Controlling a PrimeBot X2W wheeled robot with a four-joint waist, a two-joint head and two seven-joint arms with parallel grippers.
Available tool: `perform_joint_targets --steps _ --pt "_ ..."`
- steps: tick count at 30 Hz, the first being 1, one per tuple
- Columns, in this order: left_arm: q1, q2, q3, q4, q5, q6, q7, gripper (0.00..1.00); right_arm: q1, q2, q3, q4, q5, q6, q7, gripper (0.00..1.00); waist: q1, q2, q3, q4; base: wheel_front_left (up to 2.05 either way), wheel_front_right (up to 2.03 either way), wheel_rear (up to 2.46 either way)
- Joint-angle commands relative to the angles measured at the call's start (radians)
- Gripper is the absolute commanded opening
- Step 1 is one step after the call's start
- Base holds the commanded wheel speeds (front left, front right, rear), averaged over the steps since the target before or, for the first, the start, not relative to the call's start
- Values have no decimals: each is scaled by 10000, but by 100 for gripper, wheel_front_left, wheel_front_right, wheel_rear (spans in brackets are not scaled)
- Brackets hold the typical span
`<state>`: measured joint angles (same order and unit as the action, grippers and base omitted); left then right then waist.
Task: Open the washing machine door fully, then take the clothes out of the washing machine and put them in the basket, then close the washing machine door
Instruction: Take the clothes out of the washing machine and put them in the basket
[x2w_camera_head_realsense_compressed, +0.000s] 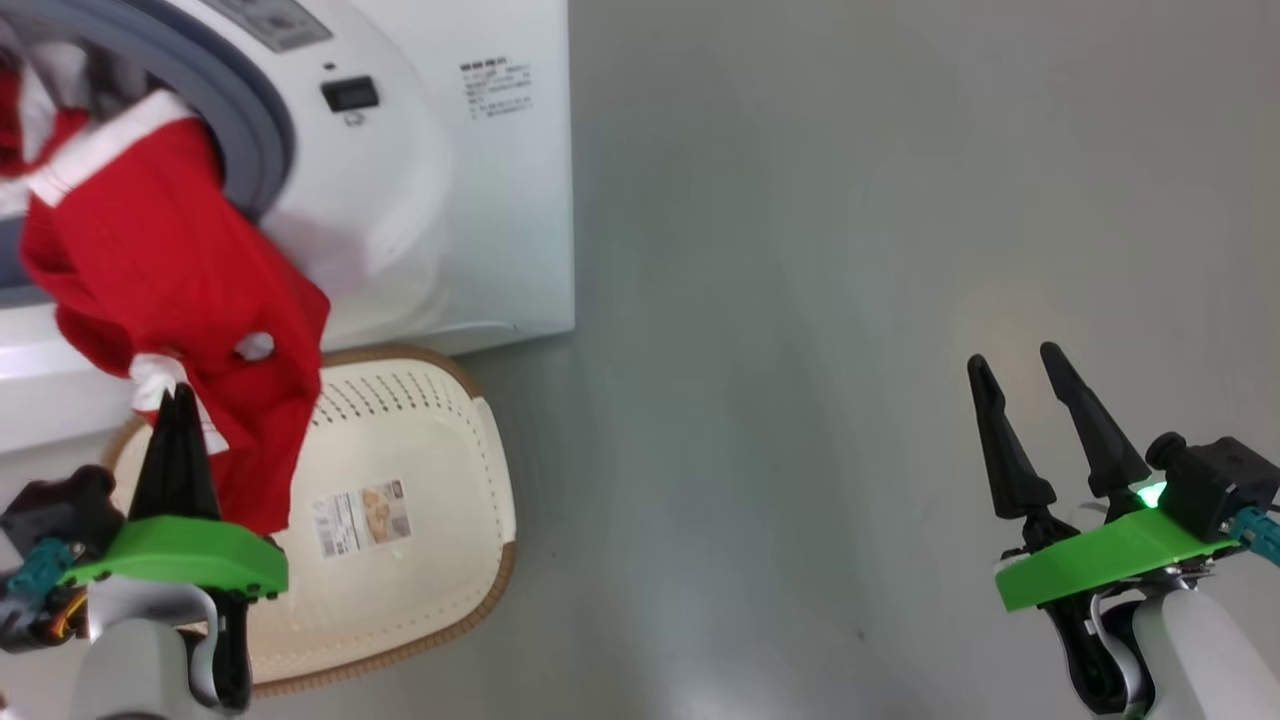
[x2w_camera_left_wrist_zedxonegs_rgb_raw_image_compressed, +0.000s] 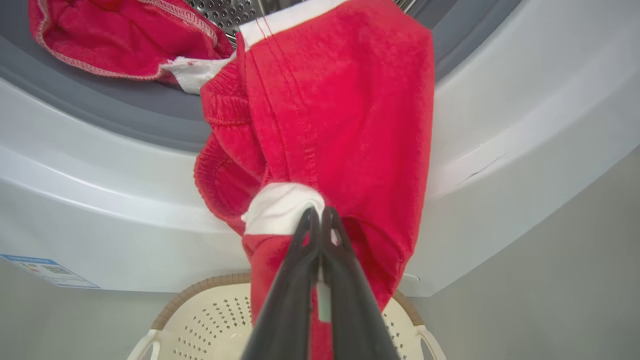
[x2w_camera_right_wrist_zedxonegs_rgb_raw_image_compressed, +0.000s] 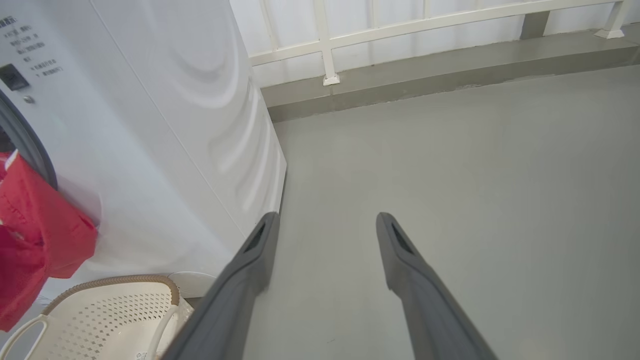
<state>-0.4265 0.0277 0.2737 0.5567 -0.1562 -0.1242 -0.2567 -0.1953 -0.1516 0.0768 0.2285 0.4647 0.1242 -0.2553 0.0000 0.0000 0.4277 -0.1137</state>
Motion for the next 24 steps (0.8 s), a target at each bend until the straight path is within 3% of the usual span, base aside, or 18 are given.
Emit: perform_joint_targets --steps 1,14,16,19,21,24 --pt "-198 226 355 104 216 -52 -51 0 -132 -49 154 -250 9 65 -65 100 0 0 406 -131 0 0 0" --pt "-1638 479 713 2415 829 43 -51 4 -447 -24 280 -334 -21 65 -65 100 0 0 1095 -305 0 0 0" --pt "-1783 512 749 2601 863 47 -51 15 -477 -19 299 -340 -21 65 -65 100 0 0 1156 -320 0 0 0" --pt "-1924 517 787 2733 901 44 -51 40 -495 -13 312 -347 -20 65 -65 100 0 0 1195 -327 0 0 0" --pt "-1949 511 825 2768 905 40 -51 47 -480 -13 312 -345 -24 65 -65 100 0 0 1184 -323 0 0 0" --pt "-1898 493 887 2786 908 36 -51 100 -465 -21 306 -308 -27 65 -65 100 0 0 1110 -317 0 0 0"
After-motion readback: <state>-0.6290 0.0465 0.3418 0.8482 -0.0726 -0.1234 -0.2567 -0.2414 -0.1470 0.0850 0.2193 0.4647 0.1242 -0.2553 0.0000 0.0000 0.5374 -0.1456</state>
